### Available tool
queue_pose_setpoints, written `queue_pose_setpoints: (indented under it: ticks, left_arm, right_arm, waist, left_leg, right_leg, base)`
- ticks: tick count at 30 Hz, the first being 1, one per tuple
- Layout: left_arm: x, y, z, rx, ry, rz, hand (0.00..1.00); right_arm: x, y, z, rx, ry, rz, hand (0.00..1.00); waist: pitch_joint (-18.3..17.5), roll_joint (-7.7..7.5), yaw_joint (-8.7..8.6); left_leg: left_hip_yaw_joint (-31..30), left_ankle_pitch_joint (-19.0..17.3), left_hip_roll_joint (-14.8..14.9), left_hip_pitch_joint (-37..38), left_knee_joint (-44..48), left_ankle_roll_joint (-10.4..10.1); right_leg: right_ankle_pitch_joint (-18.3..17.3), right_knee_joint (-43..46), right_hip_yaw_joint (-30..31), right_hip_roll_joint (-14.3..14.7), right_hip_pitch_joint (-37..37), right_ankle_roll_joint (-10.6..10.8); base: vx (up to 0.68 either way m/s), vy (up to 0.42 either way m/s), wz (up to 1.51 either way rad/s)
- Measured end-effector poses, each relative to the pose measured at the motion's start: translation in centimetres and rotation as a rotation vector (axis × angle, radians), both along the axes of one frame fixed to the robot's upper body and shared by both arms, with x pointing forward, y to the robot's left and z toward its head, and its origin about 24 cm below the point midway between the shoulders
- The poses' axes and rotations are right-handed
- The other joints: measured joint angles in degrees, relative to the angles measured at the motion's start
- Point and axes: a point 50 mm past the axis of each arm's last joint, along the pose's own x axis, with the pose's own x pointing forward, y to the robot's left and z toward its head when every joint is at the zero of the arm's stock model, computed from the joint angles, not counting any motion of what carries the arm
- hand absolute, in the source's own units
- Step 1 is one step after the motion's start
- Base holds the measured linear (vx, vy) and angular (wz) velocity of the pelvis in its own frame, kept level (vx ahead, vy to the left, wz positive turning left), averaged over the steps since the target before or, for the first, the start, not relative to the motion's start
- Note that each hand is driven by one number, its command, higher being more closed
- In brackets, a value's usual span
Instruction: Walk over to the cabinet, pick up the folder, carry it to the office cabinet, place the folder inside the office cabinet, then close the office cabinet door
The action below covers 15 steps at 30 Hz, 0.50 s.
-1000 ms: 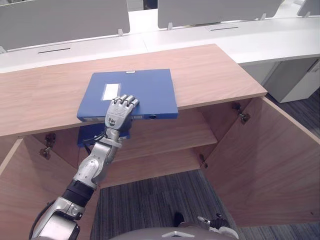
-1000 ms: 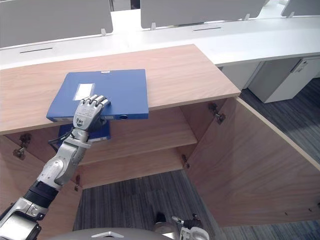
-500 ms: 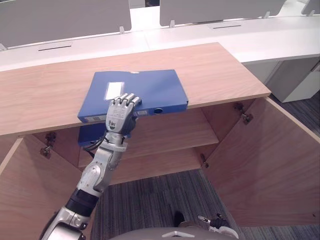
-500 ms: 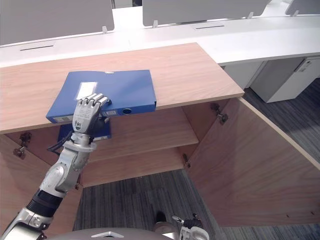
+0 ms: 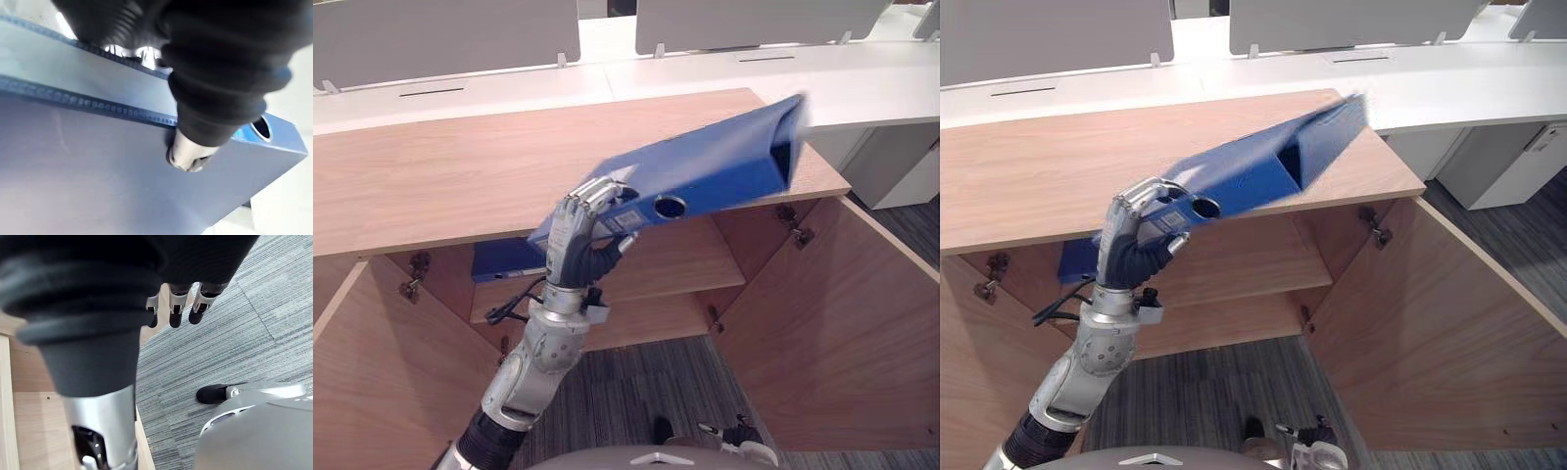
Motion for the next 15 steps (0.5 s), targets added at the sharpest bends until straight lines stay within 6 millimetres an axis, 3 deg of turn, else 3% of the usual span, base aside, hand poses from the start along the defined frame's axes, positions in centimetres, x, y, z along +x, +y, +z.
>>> queue_pose_setpoints:
  ticks: [3, 9, 15]
  left_arm:
    - [-0.9, -0.3, 0.2, -0.181, 0.063, -0.118, 1.00]
    - [-1.6, 0.3, 0.1, -0.510, 0.202, -0.327, 1.00]
    - [-1.7, 1.7, -0.1, -0.692, 0.269, -0.444, 1.00]
  right_arm:
    - [0.4, 0.2, 0.2, -0.006, -0.025, 0.008, 0.00]
    - [4.6, 2.2, 2.8, 0.039, -0.276, 0.007, 0.00]
    - [9.3, 2.9, 8.7, 0.046, -0.642, -0.003, 0.00]
  waist:
    - [-0.1, -0.10, 0.82]
    - [-0.3, 0.06, 1.83]
    - [-0.2, -0.48, 2.77]
  left_leg:
    - [0.1, -0.3, 0.1, -0.2, 0.7, 0.0]
    - [0.2, -0.7, 0.1, -0.9, 1.7, 0.0]
    - [0.3, -0.7, 0.0, -0.9, 1.9, 0.1]
  right_leg:
    - [0.0, 0.0, 0.4, 0.0, 0.0, 0.1]
    - [0.2, 0.0, 0.9, 0.0, -0.3, 0.3]
    - [0.5, 0.0, 1.2, 0.0, -0.3, 0.7]
  base:
    - [-0.06, -0.019, -0.04]
    - [-0.06, -0.022, -0.01]
    - [-0.04, -0.013, 0.00]
